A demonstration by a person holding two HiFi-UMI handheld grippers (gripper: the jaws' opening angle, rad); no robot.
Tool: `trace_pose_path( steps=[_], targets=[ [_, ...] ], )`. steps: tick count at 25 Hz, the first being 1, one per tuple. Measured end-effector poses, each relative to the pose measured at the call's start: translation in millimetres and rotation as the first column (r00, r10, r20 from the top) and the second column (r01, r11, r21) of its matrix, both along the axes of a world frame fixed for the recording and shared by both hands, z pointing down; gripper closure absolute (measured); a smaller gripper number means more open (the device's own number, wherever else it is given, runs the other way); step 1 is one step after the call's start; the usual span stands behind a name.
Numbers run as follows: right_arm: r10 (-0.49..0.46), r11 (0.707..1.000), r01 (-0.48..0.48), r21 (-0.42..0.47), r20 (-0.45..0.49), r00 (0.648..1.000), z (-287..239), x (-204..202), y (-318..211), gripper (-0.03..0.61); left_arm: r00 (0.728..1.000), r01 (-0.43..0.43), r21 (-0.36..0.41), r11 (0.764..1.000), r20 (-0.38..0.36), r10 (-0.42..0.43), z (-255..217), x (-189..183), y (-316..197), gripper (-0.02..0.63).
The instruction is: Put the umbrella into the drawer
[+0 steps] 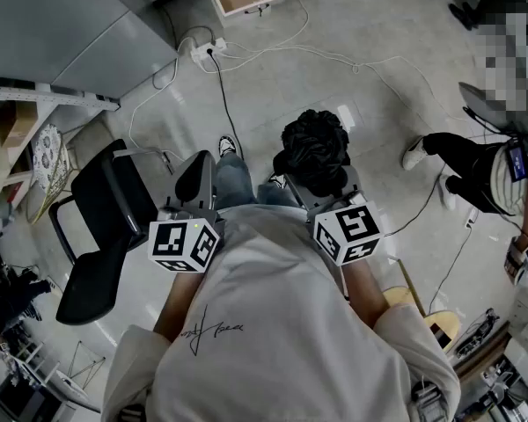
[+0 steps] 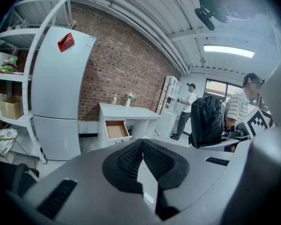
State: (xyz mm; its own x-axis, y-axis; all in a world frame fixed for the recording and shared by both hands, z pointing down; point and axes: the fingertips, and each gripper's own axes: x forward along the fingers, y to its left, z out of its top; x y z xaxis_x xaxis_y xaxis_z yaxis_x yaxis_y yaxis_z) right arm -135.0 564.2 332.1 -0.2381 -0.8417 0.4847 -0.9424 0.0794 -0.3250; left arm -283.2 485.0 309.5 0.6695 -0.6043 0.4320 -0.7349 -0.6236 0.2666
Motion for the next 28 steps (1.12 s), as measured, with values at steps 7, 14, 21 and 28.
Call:
trace_pose_path(
  steps=[7,14,21,28],
  targets=[
    [-0.009,1.000,0.009,-0.007,-0.014,1.000,3,2,-1,0.296,0.999,-0.052,0.003,0.999,0.002,0.052,0,17,-1,0.595],
    [0.023,1.000,-0.024,0.014,0.080,0.997,2,2,-1,0.293,0.995,-0.094,-0.002,0.996,-0.021,0.094,0,24,-6,0.595],
    [0.009,1.000,-0.008,-0.004,0.079,0.997,0,31,-39,0.293,0.994,-0.101,-0.026,0.994,-0.035,0.100,3,63,-47,0.595],
    [-0.026,0.999,0.027,-0.019,0.065,0.998,2,48,-103,0.293,0.995,-0.098,-0.035,0.995,-0.019,0.098,5,85,-111,0.596]
  ],
)
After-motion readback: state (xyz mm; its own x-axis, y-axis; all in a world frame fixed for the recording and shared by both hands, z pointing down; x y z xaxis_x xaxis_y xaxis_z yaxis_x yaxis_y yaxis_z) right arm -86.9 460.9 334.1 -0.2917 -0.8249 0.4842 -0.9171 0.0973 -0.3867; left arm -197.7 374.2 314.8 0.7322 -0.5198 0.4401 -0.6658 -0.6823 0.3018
